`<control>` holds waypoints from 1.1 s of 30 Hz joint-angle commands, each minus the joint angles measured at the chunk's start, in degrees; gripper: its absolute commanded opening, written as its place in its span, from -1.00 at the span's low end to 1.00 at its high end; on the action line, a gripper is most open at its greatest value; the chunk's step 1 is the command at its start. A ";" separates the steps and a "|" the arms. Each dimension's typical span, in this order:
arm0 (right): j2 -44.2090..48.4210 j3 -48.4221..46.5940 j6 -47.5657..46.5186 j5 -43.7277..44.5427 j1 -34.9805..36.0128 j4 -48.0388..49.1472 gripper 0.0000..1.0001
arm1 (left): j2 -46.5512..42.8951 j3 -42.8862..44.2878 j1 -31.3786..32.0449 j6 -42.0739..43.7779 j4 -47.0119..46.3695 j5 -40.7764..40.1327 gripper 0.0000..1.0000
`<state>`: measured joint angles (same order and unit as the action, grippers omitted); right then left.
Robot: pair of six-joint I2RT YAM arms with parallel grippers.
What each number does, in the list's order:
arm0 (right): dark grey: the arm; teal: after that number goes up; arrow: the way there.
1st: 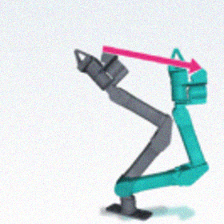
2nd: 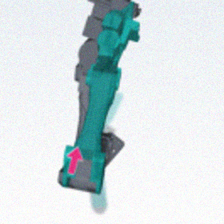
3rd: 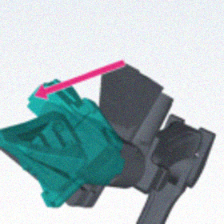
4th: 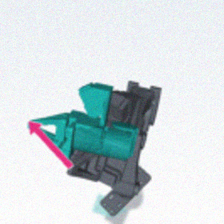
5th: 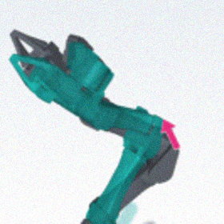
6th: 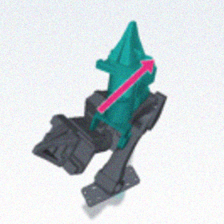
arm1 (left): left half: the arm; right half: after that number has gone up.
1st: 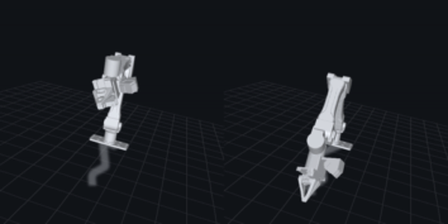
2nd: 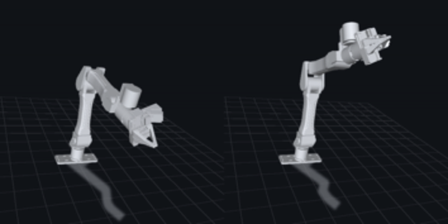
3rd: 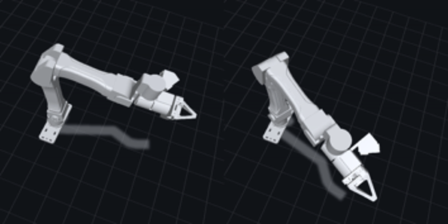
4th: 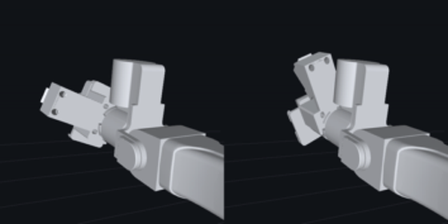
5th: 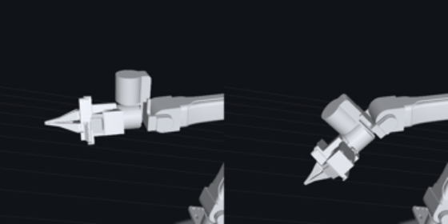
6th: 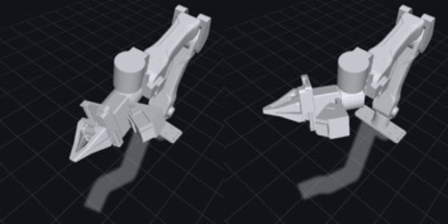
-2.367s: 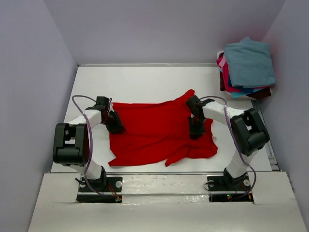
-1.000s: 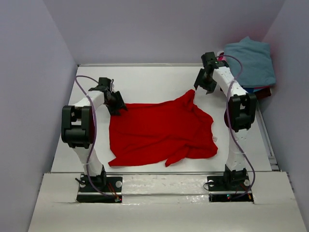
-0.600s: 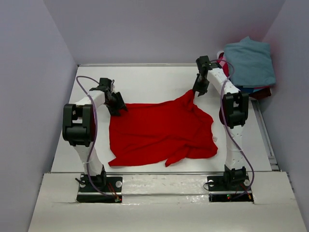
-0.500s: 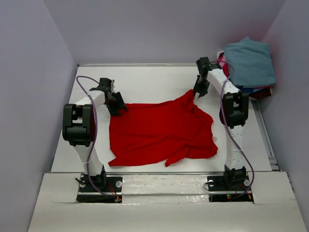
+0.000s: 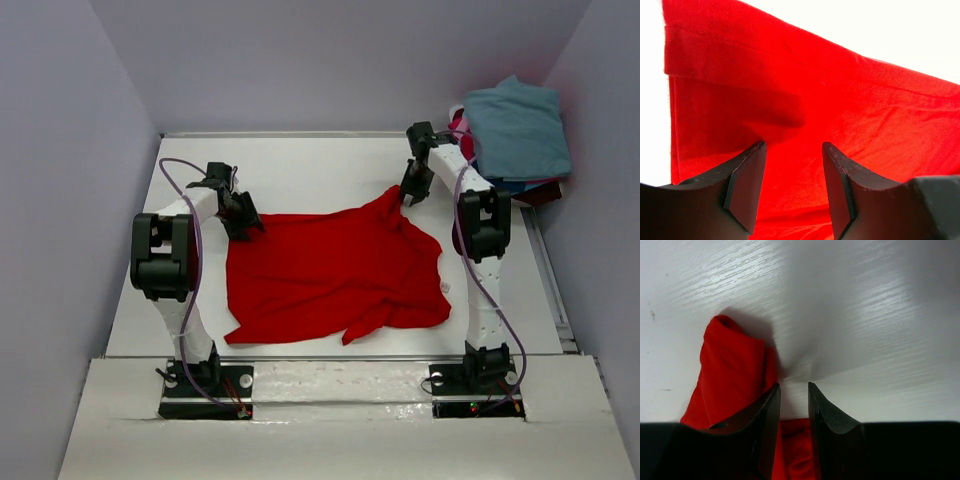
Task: Fold and stack the t-shirts
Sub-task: Flatten the tshirt out
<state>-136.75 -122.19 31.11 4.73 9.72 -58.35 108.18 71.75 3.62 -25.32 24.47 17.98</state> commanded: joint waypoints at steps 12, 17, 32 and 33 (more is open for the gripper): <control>-1.94 -7.36 -0.44 -2.27 -0.40 -1.42 -0.28 | 0.63 1.82 -0.37 1.59 0.49 -0.14 0.17; -3.17 -9.03 -0.97 -2.62 -0.40 -2.74 -0.27 | 0.89 1.64 -0.37 1.68 0.32 0.04 0.17; -3.70 -6.48 -0.70 -4.29 -0.40 -1.07 -0.34 | 0.63 1.56 -0.37 1.86 0.58 -0.22 0.17; -3.70 -6.48 -0.70 -4.29 -0.40 -1.07 -0.40 | 0.54 1.56 -0.37 1.94 0.58 -0.31 0.17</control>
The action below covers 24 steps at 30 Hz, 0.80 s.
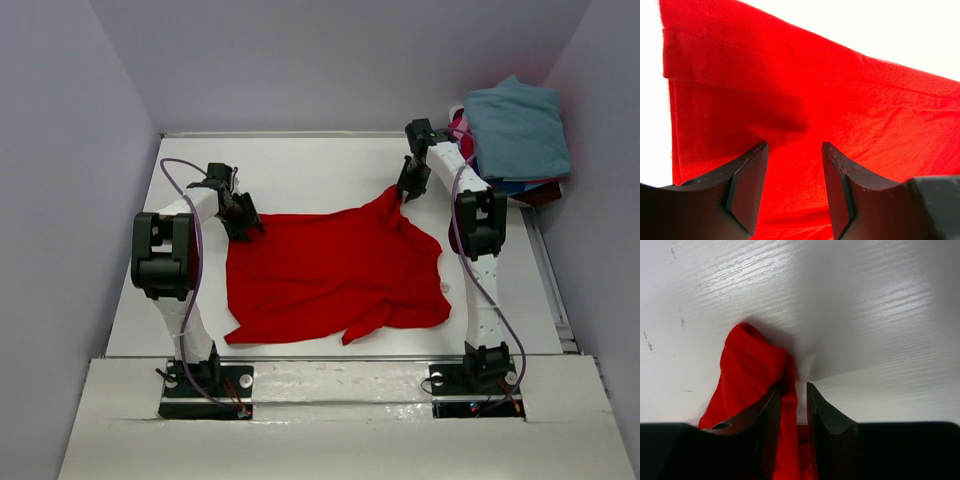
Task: Fold and stack the t-shirts
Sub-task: Flatten the tshirt out
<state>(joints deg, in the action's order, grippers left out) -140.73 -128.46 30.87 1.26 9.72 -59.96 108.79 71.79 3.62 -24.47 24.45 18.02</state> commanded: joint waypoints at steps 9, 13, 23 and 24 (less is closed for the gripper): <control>0.36 0.41 -0.46 -0.73 -0.40 0.64 -0.86 | -0.34 1.07 -0.37 1.18 0.51 -0.35 0.17; 0.54 0.32 -0.46 -0.20 -0.40 0.38 -0.86 | -0.51 0.90 -0.37 1.27 0.51 -0.44 0.17; 3.79 -0.82 -0.02 2.35 -3.56 -1.29 -0.86 | -0.34 0.81 -0.37 1.44 0.69 -0.44 0.17; 4.31 -1.08 -0.11 2.61 -4.09 -1.47 -0.86 | -0.42 0.90 -0.89 1.53 0.69 -0.53 0.17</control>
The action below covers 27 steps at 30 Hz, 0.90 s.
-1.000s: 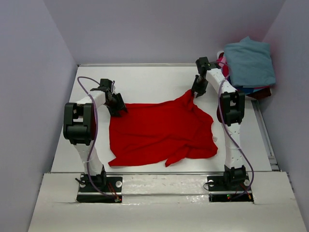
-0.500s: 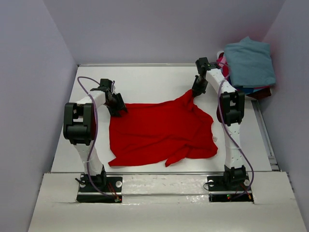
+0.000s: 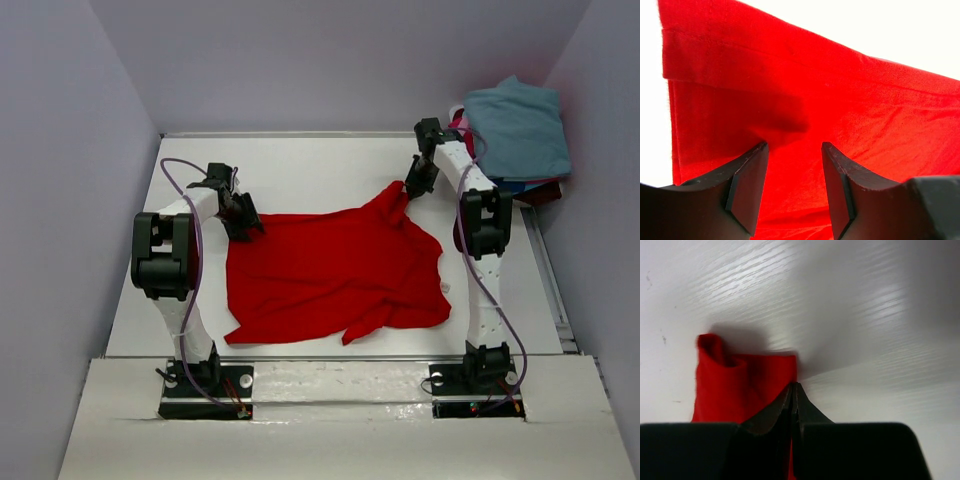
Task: Fold and stack the t-shirts
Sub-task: Flatten the tshirt out
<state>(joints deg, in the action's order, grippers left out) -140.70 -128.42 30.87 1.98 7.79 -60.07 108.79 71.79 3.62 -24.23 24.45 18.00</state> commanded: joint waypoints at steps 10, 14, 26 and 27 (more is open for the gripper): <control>3.07 -6.22 -0.90 2.33 -5.24 -3.82 -0.86 | -0.51 0.37 -0.89 1.46 0.51 -0.33 0.17; 2.63 -7.28 -1.08 4.26 -5.77 -4.79 -0.86 | -0.60 0.19 -0.89 1.55 0.51 -0.42 0.17; -3.77 -19.92 -4.24 -0.73 -7.44 -4.79 -0.86 | -0.77 0.28 -1.42 1.64 1.13 -0.33 0.17; -4.05 -19.76 -4.50 -1.53 -7.44 -4.01 -0.86 | -0.78 0.28 -1.42 1.64 1.13 -0.33 0.17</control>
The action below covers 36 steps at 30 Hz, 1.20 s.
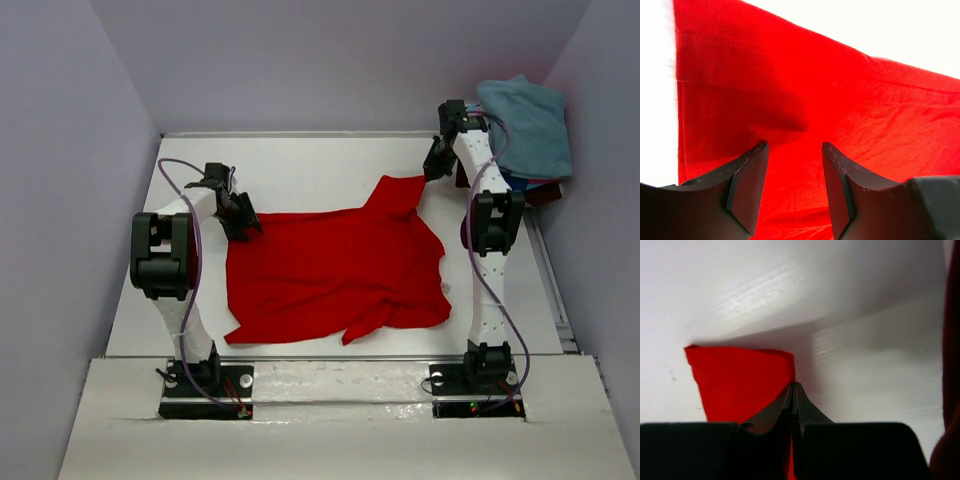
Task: Fold and stack the t-shirts
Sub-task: Flatten the tshirt out
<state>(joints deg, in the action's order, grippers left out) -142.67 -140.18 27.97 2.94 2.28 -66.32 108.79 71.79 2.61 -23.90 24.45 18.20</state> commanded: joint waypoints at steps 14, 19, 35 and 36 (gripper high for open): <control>-7.36 -5.19 -6.17 -22.54 -1.93 12.26 -0.71 | -0.25 0.90 -0.41 1.75 1.74 -0.27 0.17; -7.53 -5.71 -7.84 -23.68 -1.93 13.94 -0.35 | 0.10 1.51 -0.41 1.75 2.01 -0.09 0.17; 14.93 14.27 -6.00 -8.75 -0.88 10.32 0.34 | 0.81 1.33 -0.41 1.58 0.43 0.96 0.17; 16.79 16.84 -5.82 -8.31 -0.88 11.56 0.33 | 0.89 1.42 -0.41 1.58 0.43 1.05 0.17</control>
<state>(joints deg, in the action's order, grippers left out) -135.68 -130.17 21.15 -9.54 1.19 -55.70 108.86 71.79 2.50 -23.03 24.51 18.70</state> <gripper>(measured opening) 0.673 0.585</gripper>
